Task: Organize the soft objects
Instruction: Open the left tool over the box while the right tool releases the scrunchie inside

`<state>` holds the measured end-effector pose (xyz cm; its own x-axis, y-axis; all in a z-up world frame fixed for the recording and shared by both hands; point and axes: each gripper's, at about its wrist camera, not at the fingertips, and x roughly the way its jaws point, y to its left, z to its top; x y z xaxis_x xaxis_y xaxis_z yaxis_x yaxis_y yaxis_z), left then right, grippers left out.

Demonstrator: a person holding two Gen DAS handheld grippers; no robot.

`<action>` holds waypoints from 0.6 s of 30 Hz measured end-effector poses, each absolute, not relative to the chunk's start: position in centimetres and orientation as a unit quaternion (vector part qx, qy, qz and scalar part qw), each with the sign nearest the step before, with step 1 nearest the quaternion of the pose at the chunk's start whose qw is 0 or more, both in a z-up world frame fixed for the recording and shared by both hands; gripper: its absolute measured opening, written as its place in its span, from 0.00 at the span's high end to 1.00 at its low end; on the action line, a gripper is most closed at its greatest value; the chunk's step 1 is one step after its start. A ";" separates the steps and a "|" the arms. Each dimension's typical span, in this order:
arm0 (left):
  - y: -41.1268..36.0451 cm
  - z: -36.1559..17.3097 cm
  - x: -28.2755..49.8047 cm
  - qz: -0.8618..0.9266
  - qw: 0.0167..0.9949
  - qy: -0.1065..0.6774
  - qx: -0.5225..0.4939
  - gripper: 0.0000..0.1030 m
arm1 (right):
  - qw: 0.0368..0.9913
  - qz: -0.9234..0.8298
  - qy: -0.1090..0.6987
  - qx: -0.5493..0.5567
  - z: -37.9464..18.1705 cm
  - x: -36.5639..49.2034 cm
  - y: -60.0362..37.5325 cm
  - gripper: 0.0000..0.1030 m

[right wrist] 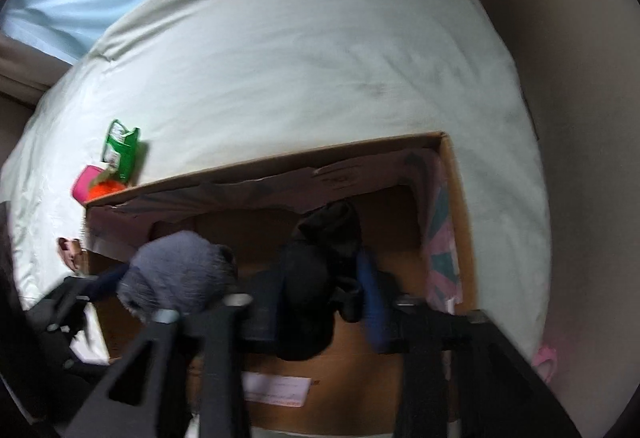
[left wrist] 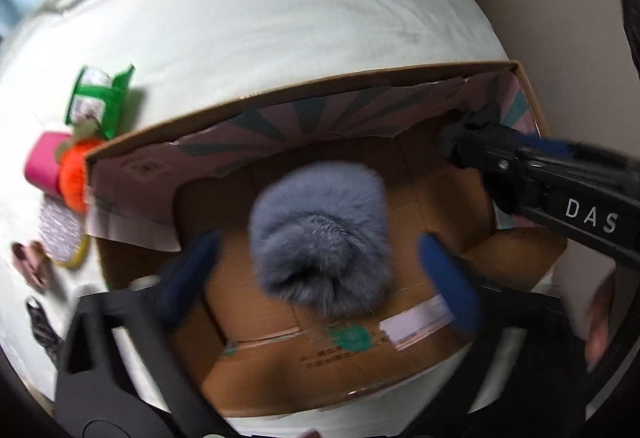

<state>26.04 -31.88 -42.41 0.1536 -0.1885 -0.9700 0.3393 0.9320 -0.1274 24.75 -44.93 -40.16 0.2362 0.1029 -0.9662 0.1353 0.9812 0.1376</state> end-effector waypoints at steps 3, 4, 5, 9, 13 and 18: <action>-31.6 -42.4 25.7 -0.173 0.755 0.628 0.075 0.00 | 0.792 -0.010 0.600 0.108 -39.9 24.4 -45.5 0.00; -31.4 -42.4 25.6 -0.172 0.756 0.628 0.073 0.00 | 0.794 -0.008 0.597 0.116 -39.9 24.3 -45.7 0.00; -31.2 -42.2 25.5 -0.172 0.756 0.628 0.069 0.00 | 0.795 -0.009 0.593 0.126 -39.8 24.0 -45.9 0.00; -30.6 -41.4 24.9 -0.173 0.761 0.623 0.053 0.00 | 0.797 -0.012 0.585 0.150 -39.5 23.2 -46.2 0.00; -30.3 -40.1 24.3 -0.173 0.769 0.613 0.051 0.00 | 0.803 -0.017 0.577 0.148 -38.7 22.6 -45.9 0.00; -29.7 -37.7 23.5 -0.177 0.782 0.597 0.041 0.00 | 0.810 -0.015 0.568 0.142 -36.7 21.8 -45.5 0.00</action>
